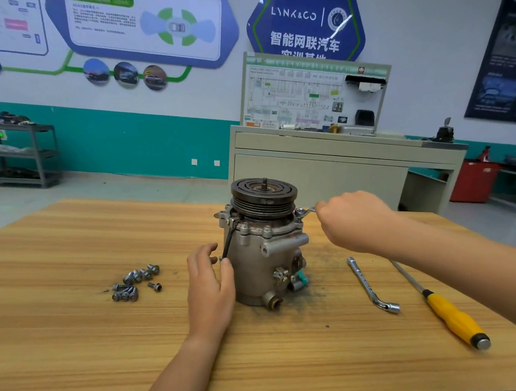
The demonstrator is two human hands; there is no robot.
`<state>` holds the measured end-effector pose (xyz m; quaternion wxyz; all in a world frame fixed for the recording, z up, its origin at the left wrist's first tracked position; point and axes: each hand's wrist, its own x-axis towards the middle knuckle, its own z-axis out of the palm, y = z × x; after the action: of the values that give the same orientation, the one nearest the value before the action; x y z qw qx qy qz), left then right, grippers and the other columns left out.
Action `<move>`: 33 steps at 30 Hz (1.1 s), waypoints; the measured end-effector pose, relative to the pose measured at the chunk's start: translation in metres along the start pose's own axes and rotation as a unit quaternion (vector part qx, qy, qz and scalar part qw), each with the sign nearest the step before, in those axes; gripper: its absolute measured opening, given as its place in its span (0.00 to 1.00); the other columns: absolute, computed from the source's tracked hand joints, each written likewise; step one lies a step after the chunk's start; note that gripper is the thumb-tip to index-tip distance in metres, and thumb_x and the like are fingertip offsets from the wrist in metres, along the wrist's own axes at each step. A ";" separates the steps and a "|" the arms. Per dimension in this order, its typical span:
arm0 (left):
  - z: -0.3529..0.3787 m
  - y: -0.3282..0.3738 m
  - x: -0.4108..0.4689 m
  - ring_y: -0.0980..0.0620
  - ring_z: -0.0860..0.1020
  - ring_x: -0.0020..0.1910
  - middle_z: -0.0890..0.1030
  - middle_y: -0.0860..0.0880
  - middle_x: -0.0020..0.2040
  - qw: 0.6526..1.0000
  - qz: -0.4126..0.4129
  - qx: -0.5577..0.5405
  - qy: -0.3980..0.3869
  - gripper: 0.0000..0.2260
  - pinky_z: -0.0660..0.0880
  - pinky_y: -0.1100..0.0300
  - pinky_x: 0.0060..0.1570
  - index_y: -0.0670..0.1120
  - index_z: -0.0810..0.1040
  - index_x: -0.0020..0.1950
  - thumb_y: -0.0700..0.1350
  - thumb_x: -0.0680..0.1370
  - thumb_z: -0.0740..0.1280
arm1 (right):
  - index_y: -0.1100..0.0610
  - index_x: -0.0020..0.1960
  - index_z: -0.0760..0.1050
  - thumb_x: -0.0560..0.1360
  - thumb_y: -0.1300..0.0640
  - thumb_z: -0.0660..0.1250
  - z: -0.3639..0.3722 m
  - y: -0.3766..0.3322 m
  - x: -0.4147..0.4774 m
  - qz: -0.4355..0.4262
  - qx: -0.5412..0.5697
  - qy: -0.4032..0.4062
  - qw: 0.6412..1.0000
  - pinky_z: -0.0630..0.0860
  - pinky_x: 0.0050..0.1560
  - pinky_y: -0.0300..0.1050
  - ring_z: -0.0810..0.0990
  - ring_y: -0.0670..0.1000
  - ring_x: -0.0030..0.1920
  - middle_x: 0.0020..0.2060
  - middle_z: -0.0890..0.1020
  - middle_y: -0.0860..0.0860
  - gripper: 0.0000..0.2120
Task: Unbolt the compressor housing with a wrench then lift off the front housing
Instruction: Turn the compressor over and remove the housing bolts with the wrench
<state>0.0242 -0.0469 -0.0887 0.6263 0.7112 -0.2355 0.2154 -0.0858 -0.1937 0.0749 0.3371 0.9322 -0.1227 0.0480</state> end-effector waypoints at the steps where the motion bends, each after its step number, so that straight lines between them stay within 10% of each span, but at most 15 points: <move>1: 0.000 0.001 0.000 0.54 0.71 0.56 0.67 0.52 0.59 1.000 0.001 0.000 0.000 0.15 0.63 0.64 0.53 0.43 0.69 0.65 0.41 0.79 0.60 | 0.58 0.51 0.71 0.78 0.63 0.55 0.000 -0.001 0.000 0.004 0.001 -0.001 1.000 0.60 0.25 0.40 0.64 0.48 0.27 0.29 0.66 0.49 0.07; 11: 0.000 0.000 -0.002 0.56 0.71 0.47 0.75 0.47 0.50 0.999 0.029 0.032 -0.016 0.10 0.62 0.69 0.43 0.40 0.76 0.57 0.41 0.79 0.59 | 0.58 0.35 0.63 0.78 0.63 0.55 -0.011 -0.004 0.009 -0.022 -0.057 -0.010 0.998 0.60 0.25 0.41 0.67 0.50 0.29 0.29 0.65 0.49 0.13; 21: 0.003 0.002 0.001 0.60 0.71 0.43 0.72 0.53 0.42 0.998 0.050 0.027 0.000 0.07 0.63 0.72 0.41 0.41 0.75 0.50 0.37 0.79 0.58 | 0.58 0.60 0.64 0.78 0.64 0.54 0.024 0.020 0.010 -0.023 -0.047 0.014 0.999 0.57 0.25 0.40 0.64 0.48 0.26 0.28 0.66 0.48 0.11; 27: 0.001 -0.001 0.001 0.65 0.70 0.45 0.71 0.53 0.42 0.997 0.064 0.033 -0.003 0.07 0.63 0.76 0.43 0.43 0.74 0.49 0.36 0.79 0.57 | 0.58 0.58 0.68 0.76 0.65 0.60 0.028 0.008 0.047 0.023 -0.017 0.057 0.998 0.66 0.61 0.47 0.79 0.54 0.48 0.45 0.81 0.52 0.11; 33: 0.000 -0.001 0.001 0.59 0.68 0.44 0.73 0.47 0.46 0.997 0.065 0.040 -0.005 0.07 0.61 0.76 0.46 0.38 0.75 0.52 0.35 0.79 0.57 | 0.57 0.59 0.70 0.81 0.58 0.53 0.046 0.012 0.043 0.143 0.164 0.132 0.967 0.68 0.36 0.44 0.77 0.56 0.42 0.42 0.79 0.54 0.10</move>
<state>0.0255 -0.0468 -0.0886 0.5805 0.7202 -0.2756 0.2615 -0.0469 -0.2411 0.0544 0.1828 0.9329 -0.1995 0.2379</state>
